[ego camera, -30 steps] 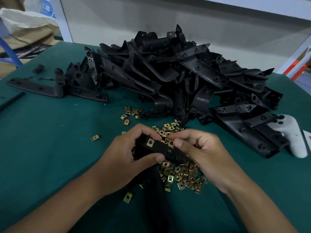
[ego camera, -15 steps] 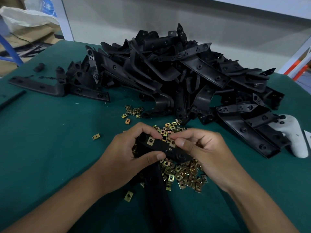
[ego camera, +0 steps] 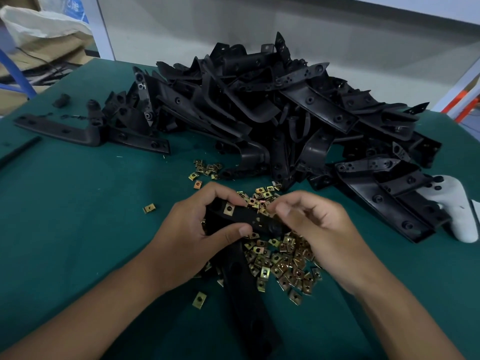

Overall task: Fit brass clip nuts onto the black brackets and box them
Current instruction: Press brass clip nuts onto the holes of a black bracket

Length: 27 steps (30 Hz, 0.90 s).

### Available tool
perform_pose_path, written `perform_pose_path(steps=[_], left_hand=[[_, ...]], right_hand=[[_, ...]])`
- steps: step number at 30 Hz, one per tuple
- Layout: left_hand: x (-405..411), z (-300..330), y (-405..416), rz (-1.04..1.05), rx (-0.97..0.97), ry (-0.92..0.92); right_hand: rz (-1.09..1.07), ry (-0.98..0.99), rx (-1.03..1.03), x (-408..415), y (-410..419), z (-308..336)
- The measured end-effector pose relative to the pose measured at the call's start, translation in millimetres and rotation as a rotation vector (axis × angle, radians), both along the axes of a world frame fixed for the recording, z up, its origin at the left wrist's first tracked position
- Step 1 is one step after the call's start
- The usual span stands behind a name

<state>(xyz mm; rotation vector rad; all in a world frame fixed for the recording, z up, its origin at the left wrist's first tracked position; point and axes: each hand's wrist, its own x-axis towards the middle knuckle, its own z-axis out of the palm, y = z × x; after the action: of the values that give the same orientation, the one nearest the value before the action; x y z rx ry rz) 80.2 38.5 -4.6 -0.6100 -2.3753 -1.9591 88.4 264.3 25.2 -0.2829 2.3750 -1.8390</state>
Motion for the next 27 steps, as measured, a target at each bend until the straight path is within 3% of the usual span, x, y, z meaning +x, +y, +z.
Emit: perform_pose_path(steps=[2, 6, 13, 17, 22, 27], left_hand=[[-1, 0, -1, 0.013, 0.017, -0.008], [-1, 0, -3, 0.01, 0.065, -0.048], [0, 3, -2, 0.01, 0.043, -0.024], [0, 2, -1, 0.004, 0.045, -0.027], [1, 3, -1, -0.004, 0.056, -0.04], [1, 2, -1, -0.009, 0.051, -0.04]], right_hand=[[-0.008, 0.032, 0.161, -3, 6, 0], [0.174, 0.119, 0.598, -3, 19, 4], [0.493, -0.09, 0.893, 10, 39, 17], [0.444, 0.023, 0.916, 9, 34, 13], [0.467, 0.054, 0.803, 6, 31, 9], [0.347, 0.156, 0.687, -1, 27, 4]])
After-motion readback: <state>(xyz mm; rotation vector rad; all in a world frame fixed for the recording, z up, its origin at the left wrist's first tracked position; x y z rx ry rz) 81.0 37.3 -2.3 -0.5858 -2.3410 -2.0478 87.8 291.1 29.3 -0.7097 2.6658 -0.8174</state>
